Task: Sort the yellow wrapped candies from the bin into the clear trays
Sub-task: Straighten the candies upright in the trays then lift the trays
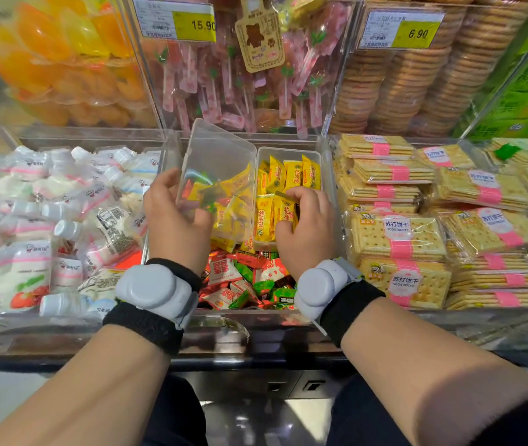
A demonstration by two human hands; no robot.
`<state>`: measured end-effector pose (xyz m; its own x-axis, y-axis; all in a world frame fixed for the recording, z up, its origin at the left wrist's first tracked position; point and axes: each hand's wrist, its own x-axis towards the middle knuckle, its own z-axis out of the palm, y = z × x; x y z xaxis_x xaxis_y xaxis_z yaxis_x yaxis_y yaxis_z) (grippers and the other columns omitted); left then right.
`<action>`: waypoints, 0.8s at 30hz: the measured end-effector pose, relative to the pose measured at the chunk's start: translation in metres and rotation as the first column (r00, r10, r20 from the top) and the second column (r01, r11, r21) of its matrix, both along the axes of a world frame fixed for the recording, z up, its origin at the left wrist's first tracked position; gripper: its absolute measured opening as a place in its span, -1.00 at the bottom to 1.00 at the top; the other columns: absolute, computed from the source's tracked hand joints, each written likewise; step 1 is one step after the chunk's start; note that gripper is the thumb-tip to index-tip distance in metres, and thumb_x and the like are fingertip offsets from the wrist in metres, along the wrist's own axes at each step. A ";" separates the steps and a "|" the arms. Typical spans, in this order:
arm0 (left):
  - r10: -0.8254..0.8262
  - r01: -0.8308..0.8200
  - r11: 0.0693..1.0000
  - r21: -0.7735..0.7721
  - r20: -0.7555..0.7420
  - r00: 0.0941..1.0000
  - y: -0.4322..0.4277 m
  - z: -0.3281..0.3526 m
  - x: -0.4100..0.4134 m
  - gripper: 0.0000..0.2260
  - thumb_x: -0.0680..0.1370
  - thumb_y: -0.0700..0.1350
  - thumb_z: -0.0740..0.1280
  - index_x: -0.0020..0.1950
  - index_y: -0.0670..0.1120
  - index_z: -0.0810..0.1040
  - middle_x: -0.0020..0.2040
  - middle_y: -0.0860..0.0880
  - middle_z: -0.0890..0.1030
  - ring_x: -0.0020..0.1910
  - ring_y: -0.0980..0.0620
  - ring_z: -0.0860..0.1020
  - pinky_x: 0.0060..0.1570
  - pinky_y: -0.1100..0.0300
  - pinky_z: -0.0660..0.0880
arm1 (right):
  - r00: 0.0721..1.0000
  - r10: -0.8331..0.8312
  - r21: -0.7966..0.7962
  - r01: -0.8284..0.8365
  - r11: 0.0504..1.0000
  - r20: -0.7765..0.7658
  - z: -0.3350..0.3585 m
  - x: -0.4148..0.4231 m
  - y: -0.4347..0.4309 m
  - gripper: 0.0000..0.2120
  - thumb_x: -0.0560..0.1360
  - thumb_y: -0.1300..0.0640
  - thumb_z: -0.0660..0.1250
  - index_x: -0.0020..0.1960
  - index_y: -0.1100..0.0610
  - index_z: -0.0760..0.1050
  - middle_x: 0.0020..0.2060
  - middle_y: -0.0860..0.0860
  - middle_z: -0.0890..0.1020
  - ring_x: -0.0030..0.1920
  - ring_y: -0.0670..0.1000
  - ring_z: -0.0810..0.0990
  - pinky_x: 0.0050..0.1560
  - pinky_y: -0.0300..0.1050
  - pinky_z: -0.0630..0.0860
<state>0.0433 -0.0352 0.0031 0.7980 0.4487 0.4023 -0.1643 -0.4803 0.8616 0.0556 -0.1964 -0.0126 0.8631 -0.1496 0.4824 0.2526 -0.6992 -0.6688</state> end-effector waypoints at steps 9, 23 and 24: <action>-0.163 0.154 0.859 -0.489 0.023 0.986 -0.023 -0.013 -0.004 -0.64 0.46 -0.30 0.32 0.25 -0.12 0.44 0.13 -0.04 0.61 -0.01 0.24 0.60 -0.05 0.32 0.53 | 1.000 0.020 -0.011 -0.020 1.000 -0.005 0.002 -0.002 -0.001 -0.61 0.33 0.30 0.24 0.15 0.11 0.43 0.11 0.04 0.47 0.12 0.05 0.40 0.08 -0.04 0.36; -0.292 0.211 0.921 -0.326 -0.223 0.930 -0.036 -0.026 -0.006 -0.56 0.45 -0.26 0.27 0.26 0.10 0.37 0.01 0.07 0.64 -0.24 0.08 0.60 -0.09 -0.01 0.60 | 0.996 0.069 0.066 -0.072 0.995 0.049 0.005 -0.004 0.002 -0.63 0.33 0.34 0.23 0.12 0.15 0.45 0.07 0.06 0.50 0.08 0.05 0.44 0.06 -0.08 0.39; -0.276 0.201 0.930 -0.309 -0.221 0.935 -0.035 -0.026 -0.006 -0.58 0.44 -0.26 0.26 0.22 0.12 0.39 -0.02 0.10 0.64 -0.22 0.05 0.61 -0.09 -0.04 0.60 | 0.995 0.084 0.075 -0.089 0.993 0.059 0.005 -0.005 0.002 -0.64 0.33 0.34 0.23 0.11 0.15 0.45 0.07 0.07 0.50 0.08 0.04 0.44 0.05 -0.10 0.39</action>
<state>0.0369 -0.0704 -0.0231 0.9536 0.2957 0.0567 0.0007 -0.1905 0.9817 0.0508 -0.1941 -0.0072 0.8464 -0.1145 0.5201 0.3483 -0.6197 -0.7033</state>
